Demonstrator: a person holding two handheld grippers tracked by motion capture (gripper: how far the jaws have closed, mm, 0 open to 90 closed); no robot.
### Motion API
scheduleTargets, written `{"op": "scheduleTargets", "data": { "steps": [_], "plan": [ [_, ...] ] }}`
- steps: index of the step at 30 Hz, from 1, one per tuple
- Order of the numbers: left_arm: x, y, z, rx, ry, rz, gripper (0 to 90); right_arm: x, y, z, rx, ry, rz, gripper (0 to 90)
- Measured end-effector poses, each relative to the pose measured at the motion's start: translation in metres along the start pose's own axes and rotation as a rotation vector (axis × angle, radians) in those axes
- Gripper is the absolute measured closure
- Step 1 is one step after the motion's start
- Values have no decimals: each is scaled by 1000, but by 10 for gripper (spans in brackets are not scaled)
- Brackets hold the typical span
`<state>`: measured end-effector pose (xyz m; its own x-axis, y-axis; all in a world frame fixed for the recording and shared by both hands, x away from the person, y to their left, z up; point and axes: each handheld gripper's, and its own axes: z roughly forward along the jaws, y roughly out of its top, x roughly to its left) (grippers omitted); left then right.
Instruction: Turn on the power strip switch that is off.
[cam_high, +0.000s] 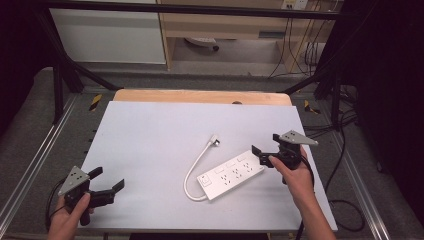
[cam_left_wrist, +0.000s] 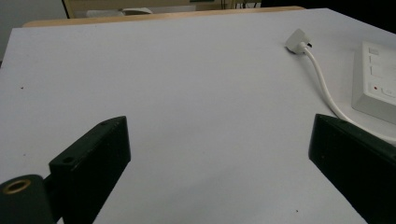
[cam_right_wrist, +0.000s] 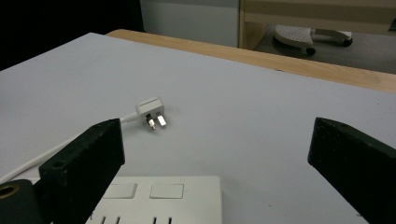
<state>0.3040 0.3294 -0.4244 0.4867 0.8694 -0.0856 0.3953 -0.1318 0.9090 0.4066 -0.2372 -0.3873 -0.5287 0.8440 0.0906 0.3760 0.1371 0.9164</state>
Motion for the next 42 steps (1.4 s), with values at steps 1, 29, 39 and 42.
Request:
{"op": "scheduleTargets", "data": {
  "steps": [1, 29, 39, 42],
  "plan": [
    [0, 0, 1, 5, 11, -4, 59, 0, 1, 2, 3, 1, -2, 45],
    [4, -1, 3, 15, 18, -4, 61, 7, 0, 29, 24, -18, -42, 371],
    [4, -1, 3, 14, 16, -1, 61, 12, -3, 32, 29, -2, -80, 569],
    [4, -1, 3, 13, 16, -1, 62, 13, -5, 34, 29, -7, -88, 636]
  ]
}}
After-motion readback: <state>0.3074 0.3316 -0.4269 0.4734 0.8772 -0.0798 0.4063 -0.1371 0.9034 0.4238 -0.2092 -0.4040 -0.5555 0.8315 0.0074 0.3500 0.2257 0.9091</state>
